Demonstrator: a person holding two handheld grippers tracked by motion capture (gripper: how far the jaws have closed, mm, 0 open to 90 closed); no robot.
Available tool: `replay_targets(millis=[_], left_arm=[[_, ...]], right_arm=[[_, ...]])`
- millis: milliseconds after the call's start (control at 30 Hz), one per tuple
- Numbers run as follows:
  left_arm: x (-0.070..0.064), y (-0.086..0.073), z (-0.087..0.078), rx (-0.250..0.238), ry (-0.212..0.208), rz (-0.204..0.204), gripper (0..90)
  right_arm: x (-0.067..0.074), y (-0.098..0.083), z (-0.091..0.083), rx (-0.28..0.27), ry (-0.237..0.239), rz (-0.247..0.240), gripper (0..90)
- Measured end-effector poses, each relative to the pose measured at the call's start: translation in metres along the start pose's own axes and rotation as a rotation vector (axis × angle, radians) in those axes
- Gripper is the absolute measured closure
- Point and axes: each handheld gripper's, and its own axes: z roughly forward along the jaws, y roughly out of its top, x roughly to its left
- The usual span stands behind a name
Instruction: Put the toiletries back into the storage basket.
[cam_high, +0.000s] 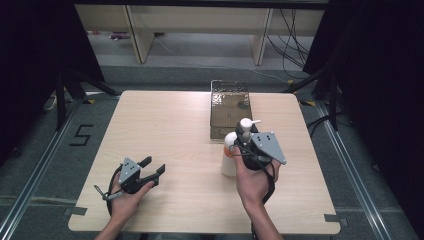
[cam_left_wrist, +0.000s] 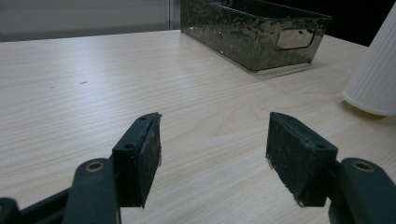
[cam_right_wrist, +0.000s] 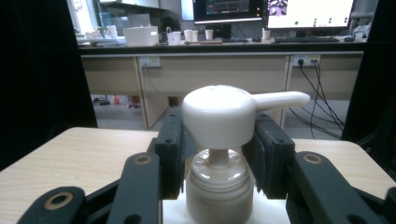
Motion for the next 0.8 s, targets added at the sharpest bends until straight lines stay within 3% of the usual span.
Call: replay_targets(millis=[333,800], left_arm=[[0.000,0.000,0.000,0.000,0.000,0.000,35.0],[0.000,0.000,0.000,-0.003,-0.004,0.000,35.0]], right_arm=[[-0.005,0.014,0.002,-0.020,0.009,-0.019,60.5],[-0.010,0.033,0.011,-0.040,0.021,0.000,60.5]])
